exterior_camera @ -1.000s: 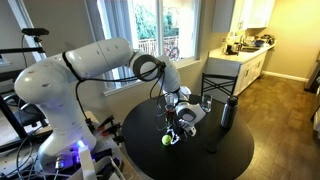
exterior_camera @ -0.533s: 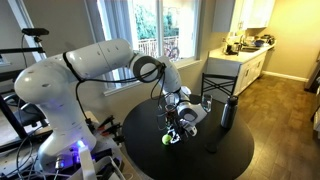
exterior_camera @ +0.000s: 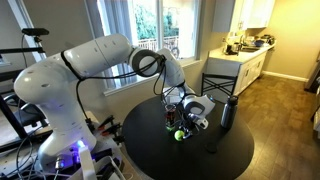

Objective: Put the green ball in the container

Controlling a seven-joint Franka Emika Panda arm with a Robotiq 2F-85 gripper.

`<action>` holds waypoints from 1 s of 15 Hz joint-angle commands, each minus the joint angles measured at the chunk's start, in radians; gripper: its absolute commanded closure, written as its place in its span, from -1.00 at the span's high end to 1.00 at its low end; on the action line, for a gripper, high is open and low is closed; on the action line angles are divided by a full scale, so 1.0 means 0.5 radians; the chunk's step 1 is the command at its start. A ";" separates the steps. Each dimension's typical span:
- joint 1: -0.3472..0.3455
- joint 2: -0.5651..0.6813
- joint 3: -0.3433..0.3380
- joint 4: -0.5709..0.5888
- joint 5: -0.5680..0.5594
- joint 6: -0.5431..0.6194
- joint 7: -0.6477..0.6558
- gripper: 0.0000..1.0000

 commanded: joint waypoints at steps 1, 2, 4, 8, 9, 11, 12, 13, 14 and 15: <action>-0.035 -0.184 0.005 -0.164 0.057 0.171 -0.025 -0.23; -0.044 -0.210 0.014 -0.183 0.072 0.223 -0.035 -0.23; -0.059 -0.264 0.042 -0.230 0.109 0.307 -0.057 -0.23; -0.118 -0.357 0.169 -0.329 0.118 0.497 -0.086 -0.23; -0.127 -0.391 0.202 -0.363 0.126 0.540 -0.101 -0.23; -0.141 -0.476 0.269 -0.452 0.140 0.629 -0.136 -0.23; -0.146 -0.522 0.300 -0.499 0.146 0.669 -0.157 -0.23; -0.146 -0.581 0.330 -0.554 0.154 0.700 -0.180 -0.23; -0.147 -0.634 0.357 -0.602 0.154 0.724 -0.201 -0.23; -0.144 -0.687 0.378 -0.639 0.157 0.740 -0.211 -0.23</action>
